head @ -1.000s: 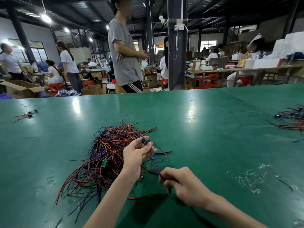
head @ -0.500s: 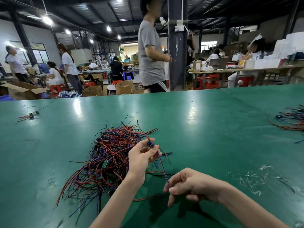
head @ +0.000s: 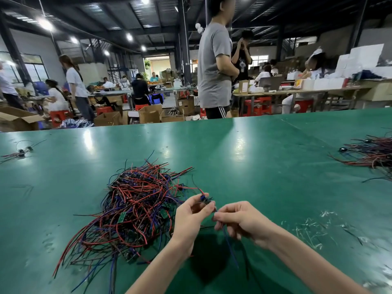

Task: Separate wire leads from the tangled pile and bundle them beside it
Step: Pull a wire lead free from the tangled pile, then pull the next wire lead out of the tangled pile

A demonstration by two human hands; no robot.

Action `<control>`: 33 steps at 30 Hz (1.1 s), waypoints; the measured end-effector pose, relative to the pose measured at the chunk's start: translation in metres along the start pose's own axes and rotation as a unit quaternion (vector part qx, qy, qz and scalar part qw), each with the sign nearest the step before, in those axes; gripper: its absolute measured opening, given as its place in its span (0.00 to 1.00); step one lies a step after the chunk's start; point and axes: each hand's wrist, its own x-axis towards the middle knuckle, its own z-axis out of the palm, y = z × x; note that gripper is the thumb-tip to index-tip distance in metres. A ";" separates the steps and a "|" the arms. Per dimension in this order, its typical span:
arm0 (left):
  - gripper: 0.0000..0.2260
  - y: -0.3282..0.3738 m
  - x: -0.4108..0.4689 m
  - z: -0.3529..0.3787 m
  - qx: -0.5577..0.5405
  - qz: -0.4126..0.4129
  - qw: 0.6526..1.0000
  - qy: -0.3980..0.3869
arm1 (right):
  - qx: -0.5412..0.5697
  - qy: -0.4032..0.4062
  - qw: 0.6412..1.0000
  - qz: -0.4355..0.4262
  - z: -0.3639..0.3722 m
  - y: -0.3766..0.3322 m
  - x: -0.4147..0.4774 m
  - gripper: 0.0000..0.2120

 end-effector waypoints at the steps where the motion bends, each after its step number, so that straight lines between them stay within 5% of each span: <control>1: 0.12 -0.004 0.001 0.000 0.011 -0.003 1.000 0.003 | 0.008 0.018 1.000 -0.002 -0.004 -0.003 0.003 0.06; 8: 0.09 -0.020 0.003 0.000 0.092 0.008 0.995 -0.032 | 0.105 0.175 0.978 -0.050 -0.079 -0.055 0.045 0.06; 11: 0.08 -0.021 0.002 -0.002 0.106 0.007 0.993 -0.046 | 0.103 0.225 0.968 0.034 -0.121 -0.057 0.062 0.08; 17: 0.06 -0.021 0.003 -0.003 0.116 0.006 0.992 -0.051 | -0.098 0.284 0.932 0.201 -0.169 -0.017 0.068 0.12; 28: 0.06 -0.018 0.000 0.001 0.122 0.021 0.991 -0.050 | -0.343 0.345 0.852 0.190 -0.175 -0.003 0.071 0.07; 33: 0.06 -0.018 -0.001 0.005 0.154 0.022 0.987 -0.046 | -0.504 0.361 0.771 0.144 -0.143 -0.008 0.065 0.04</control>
